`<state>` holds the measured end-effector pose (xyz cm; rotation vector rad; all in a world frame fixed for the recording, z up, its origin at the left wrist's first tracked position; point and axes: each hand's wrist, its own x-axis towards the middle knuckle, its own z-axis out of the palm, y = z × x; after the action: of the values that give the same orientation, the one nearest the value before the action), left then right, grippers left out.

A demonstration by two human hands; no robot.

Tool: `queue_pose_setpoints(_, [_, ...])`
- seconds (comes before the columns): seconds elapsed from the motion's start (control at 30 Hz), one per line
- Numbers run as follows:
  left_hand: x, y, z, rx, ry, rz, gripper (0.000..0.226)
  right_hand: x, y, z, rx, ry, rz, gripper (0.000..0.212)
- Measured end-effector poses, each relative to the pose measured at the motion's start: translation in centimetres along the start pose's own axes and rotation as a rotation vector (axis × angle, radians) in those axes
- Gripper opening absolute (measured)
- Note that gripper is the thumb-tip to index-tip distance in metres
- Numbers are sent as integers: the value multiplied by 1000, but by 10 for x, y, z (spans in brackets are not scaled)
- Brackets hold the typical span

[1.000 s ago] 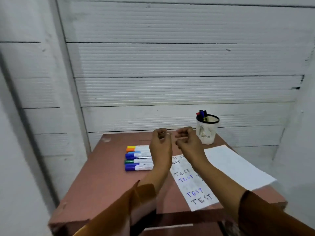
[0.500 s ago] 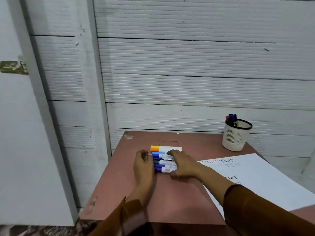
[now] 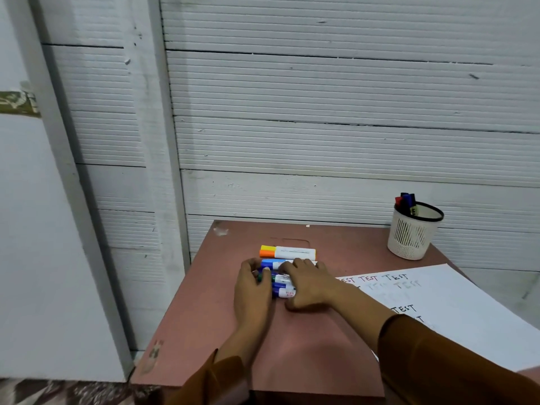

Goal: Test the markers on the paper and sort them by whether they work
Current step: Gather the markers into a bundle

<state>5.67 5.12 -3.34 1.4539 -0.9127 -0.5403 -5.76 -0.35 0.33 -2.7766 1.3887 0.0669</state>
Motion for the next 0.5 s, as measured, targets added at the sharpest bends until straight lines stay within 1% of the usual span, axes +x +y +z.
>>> queue_pose_setpoints(0.1, [2,-5,1,15,-14,6,21,2,-3,2,4,18,-7,62])
queue_pose_setpoints(0.17, [3,-8,3,37,-35,12,24,3,-6,4,20,22,26,55])
queue_pose_setpoints(0.23, [4,-10,4,35,-46,4,34,4,-9,6,26,48,64,43])
queue_pose_setpoints(0.27, [4,-8,4,20,-42,-3,42,3,-10,6,59,63,58,33])
queue_pose_setpoints(0.3, [5,-7,4,-5,-27,-14,52,3,-12,6,106,92,31,19])
queue_pose_setpoints(0.33, [7,-5,4,-57,-8,-27,62,0,-16,4,182,85,-9,8])
queue_pose_setpoints(0.37, [7,-1,4,-135,10,-42,68,-1,-19,4,267,130,-87,14])
queue_pose_setpoints(0.4, [6,3,5,-216,10,-58,70,-1,-24,3,357,173,-130,13])
queue_pose_setpoints(0.43, [6,8,7,-285,-7,-72,71,1,-28,3,471,230,-164,7])
queue_pose_setpoints(0.5, [7,13,14,-402,-16,-102,64,2,-39,2,788,220,-140,13])
